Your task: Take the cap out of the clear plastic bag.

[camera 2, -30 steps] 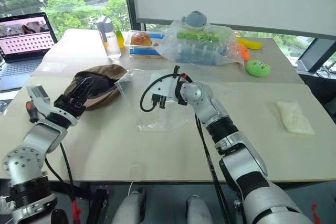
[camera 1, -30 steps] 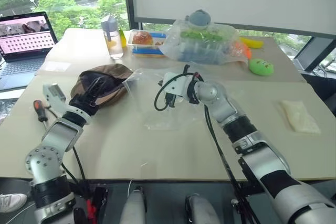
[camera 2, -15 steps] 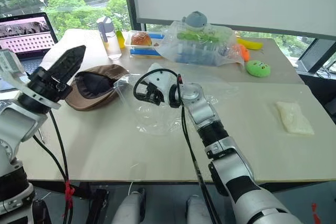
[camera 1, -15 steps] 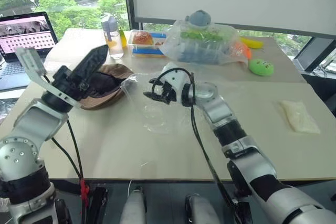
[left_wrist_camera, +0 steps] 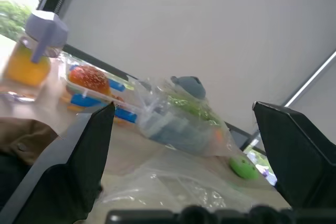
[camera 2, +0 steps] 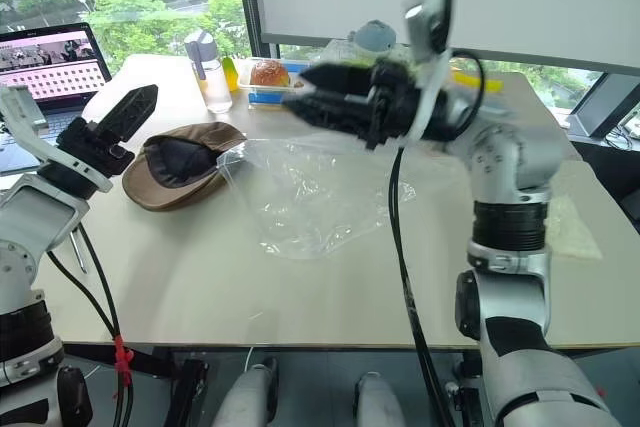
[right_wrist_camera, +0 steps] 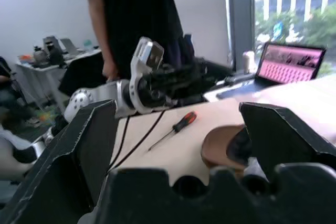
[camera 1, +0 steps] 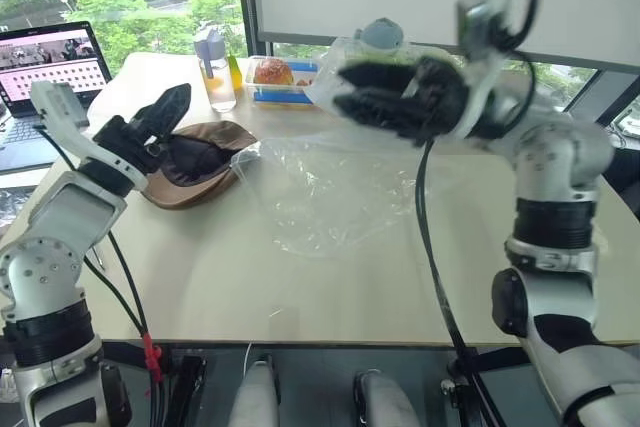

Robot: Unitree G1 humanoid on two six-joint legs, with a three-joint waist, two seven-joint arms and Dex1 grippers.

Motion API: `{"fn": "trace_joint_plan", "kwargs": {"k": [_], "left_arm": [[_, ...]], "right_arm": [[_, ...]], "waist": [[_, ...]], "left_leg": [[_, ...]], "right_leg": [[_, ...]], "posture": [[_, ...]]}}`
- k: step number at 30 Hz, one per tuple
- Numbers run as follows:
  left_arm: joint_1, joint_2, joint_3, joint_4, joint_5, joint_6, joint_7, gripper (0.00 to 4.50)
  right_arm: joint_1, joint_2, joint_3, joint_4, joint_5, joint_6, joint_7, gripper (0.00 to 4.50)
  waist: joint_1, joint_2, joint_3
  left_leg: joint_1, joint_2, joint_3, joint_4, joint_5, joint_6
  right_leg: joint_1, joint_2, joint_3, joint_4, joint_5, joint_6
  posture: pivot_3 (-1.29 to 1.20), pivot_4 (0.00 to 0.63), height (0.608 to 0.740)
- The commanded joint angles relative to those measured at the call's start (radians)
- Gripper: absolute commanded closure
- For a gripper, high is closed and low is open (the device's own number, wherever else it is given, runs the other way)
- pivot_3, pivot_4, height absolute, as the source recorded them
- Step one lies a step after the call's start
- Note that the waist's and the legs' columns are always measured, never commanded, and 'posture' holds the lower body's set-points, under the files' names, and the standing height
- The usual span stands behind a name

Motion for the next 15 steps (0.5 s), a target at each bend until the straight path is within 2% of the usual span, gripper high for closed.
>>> {"fn": "trace_joint_plan", "kwargs": {"k": [1, 3, 4, 6, 9, 11, 15], "left_arm": [[0.014, -0.007, -0.001, -0.034, 0.122, -0.08, -0.016, 0.0], [0.039, -0.042, -0.035, -0.047, 0.281, -0.196, -0.021, 0.0], [0.054, -0.064, -0.046, -0.062, 0.315, -0.213, -0.004, 0.0], [0.074, -0.1, -0.07, -0.083, 0.375, -0.241, 0.011, 0.0], [0.116, -0.147, -0.124, -0.098, 0.514, -0.288, 0.051, 0.0], [0.155, -0.178, -0.167, -0.099, 0.599, -0.318, 0.057, 0.0], [0.247, -0.304, -0.195, -0.055, 0.728, -0.441, 0.085, 0.0]], "right_arm": [[0.021, -0.005, -0.073, 0.119, -0.09, -0.127, -0.194, 0.04], [0.045, 0.03, -0.115, 0.186, -0.177, -0.26, -0.383, 0.04], [0.076, 0.07, -0.142, 0.189, -0.227, -0.343, -0.512, 0.04], [0.156, 0.117, -0.146, 0.162, -0.313, -0.462, -0.653, 0.04], [0.29, 0.139, -0.098, 0.116, -0.421, -0.584, -0.728, 0.04], [0.371, 0.138, -0.062, 0.108, -0.48, -0.652, -0.751, 0.04], [0.504, 0.144, -0.041, 0.135, -0.536, -0.765, -0.78, 0.04]], "waist": [[0.0, 0.0, 0.0], [0.001, 0.0, 0.0], [0.002, 0.0, 0.0], [0.005, 0.0, 0.0], [0.008, 0.0, 0.0], [0.007, 0.0, 0.0], [-0.001, 0.001, 0.0]], "left_leg": [[0.0, 0.0, 0.0, 0.0, 0.0, 0.0], [0.0, 0.0, 0.0, 0.0, 0.0, 0.0], [0.0, 0.0, 0.001, 0.0, 0.0, 0.0], [-0.001, 0.0, 0.001, 0.0, 0.0, 0.0], [-0.002, -0.001, 0.001, -0.001, 0.0, 0.0], [-0.004, -0.002, 0.001, -0.002, 0.0, 0.0], [-0.001, -0.001, 0.001, -0.002, 0.0, 0.0]], "right_leg": [[0.0, 0.0, 0.0, 0.0, 0.0, 0.0], [0.0, 0.0, 0.0, 0.0, 0.0, 0.0], [0.0, 0.0, 0.0, 0.0, 0.001, 0.0], [0.0, 0.0, 0.0, -0.002, 0.002, 0.0], [0.0, 0.0, 0.001, -0.002, 0.004, 0.0], [-0.001, 0.0, 0.001, -0.002, 0.007, 0.006], [0.002, 0.0, 0.002, -0.006, 0.008, 0.008]], "posture": [[0.0, 0.15, 0.74], [0.0, 0.15, 0.74], [0.0, 0.15, 0.74], [0.0, 0.15, 0.74], [0.0, 0.15, 0.74], [0.0, 0.15, 0.74], [0.0, 0.15, 0.74]]}}
